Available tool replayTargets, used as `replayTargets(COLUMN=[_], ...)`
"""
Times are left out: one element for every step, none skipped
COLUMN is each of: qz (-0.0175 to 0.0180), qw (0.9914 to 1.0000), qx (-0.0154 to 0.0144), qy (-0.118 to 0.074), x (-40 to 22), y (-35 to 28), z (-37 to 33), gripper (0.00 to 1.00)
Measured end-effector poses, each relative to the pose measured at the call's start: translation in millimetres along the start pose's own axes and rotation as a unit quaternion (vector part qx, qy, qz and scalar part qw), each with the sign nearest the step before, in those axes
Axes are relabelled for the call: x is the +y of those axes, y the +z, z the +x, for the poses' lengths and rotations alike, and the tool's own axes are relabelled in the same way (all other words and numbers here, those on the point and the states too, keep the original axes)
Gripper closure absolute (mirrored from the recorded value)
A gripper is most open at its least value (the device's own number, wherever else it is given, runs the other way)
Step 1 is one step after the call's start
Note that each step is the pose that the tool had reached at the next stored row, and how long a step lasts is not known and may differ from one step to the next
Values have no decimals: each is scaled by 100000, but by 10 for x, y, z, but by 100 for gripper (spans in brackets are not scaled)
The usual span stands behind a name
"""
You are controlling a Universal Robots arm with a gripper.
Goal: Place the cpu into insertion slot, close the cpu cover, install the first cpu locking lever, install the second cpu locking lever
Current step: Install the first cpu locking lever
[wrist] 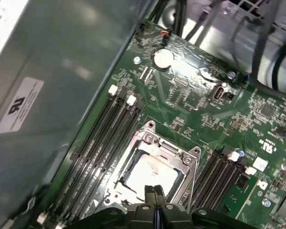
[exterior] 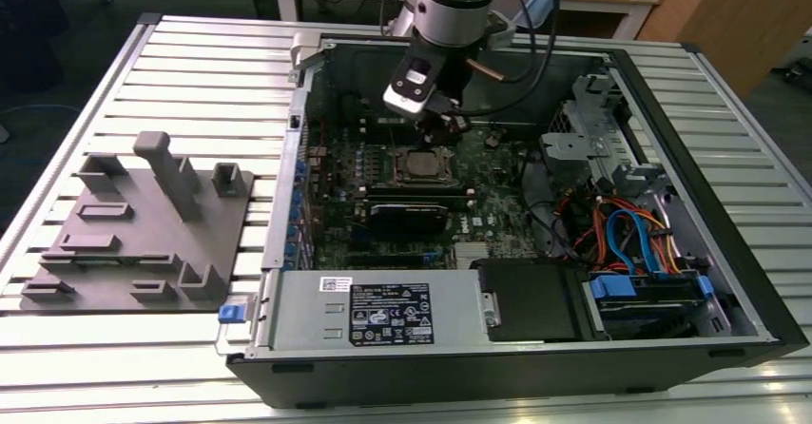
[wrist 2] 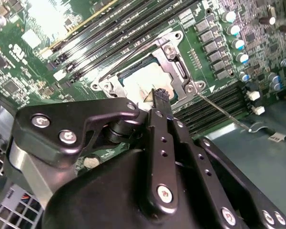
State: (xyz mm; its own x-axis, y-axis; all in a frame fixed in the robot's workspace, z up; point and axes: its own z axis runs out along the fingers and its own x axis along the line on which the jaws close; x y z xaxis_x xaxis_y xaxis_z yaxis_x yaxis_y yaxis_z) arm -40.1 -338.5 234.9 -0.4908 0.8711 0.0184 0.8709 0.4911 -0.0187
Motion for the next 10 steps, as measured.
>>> replayTargets(qz=[10, 19, 24, 34, 44, 53, 60, 68, 74, 89], qw=[99998, 99994, 99987, 99978, 99967, 99954, 99939, 99922, 99904, 99865], qx=[-11, -20, -28, -37, -46, -56, -63, -71, -78, -93], qy=[-549, -1109, -1611, -2097, -2562, -3030, -3499, -3945, -4377, -5187], x=[0, -1, -1, -1, -2, -3, -3, -3, -4, -4], y=[0, 0, 0, 0, 0, 0, 0, 0, 1, 1], z=[0, 0, 0, 0, 0, 0, 0, 0, 0, 0], gripper=[90, 90, 90, 90, 90, 90, 90, 90, 90, 90])
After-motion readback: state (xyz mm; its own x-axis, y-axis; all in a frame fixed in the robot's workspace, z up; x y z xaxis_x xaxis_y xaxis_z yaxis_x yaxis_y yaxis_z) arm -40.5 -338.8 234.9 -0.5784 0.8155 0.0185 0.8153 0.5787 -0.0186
